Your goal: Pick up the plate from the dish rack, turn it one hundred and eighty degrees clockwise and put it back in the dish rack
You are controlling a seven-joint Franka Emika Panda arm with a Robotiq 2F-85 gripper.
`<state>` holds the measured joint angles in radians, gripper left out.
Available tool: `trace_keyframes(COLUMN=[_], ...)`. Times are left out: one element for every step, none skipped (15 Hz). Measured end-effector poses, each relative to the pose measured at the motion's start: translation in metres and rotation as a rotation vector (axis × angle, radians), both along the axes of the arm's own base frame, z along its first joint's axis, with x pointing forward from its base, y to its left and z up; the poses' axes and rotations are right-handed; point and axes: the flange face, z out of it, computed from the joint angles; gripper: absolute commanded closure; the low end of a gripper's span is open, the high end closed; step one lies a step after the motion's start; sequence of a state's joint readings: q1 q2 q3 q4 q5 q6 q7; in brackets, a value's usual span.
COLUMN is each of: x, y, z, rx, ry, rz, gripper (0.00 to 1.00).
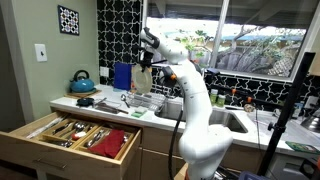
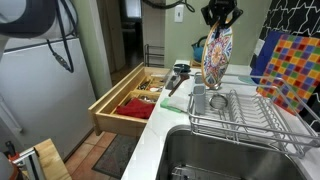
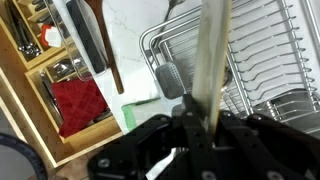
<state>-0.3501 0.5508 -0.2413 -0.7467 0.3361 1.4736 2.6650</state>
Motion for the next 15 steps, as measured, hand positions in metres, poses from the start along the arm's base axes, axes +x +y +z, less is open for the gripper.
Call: trace_keyframes(x=[0.0002,0.0002,0.0002,0.0002,0.0002,0.0002,0.0002,0.0002,0.0002,0.0002,0.0002,0.0002,0.0002,0.0002,0.0004], y=[-0.0001,-0.0001,-0.0001,-0.0001,-0.0001,-0.0001,-0.0001,-0.0001,-0.0001,-0.0001,-0.0001,-0.0001,-0.0001,-0.0001,-0.0001], z=[-0.0004,-0.0004,-0.0004,-0.0004,-0.0004,-0.0004,-0.0004,-0.0004,-0.0004,-0.0004,-0.0004,-0.0004,-0.0004,-0.0004,-0.0010], rx=[0.000,0.000,0.000,0.000,0.000,0.000,0.000,0.000,0.000,0.000,0.000,0.000,0.000,0.000,0.000], ry=[0.001,0.001,0.001,0.001,0.001,0.001,0.001,0.001,0.001,0.001,0.001,0.001,0.001,0.001,0.001], rz=[0.000,0.000,0.000,0.000,0.000,0.000,0.000,0.000,0.000,0.000,0.000,0.000,0.000,0.000,0.000], gripper=[0.89,0.89,0.89,0.89,0.89,0.89,0.89,0.89,0.97,0.97,0.96,0.96,0.96,0.96,0.96])
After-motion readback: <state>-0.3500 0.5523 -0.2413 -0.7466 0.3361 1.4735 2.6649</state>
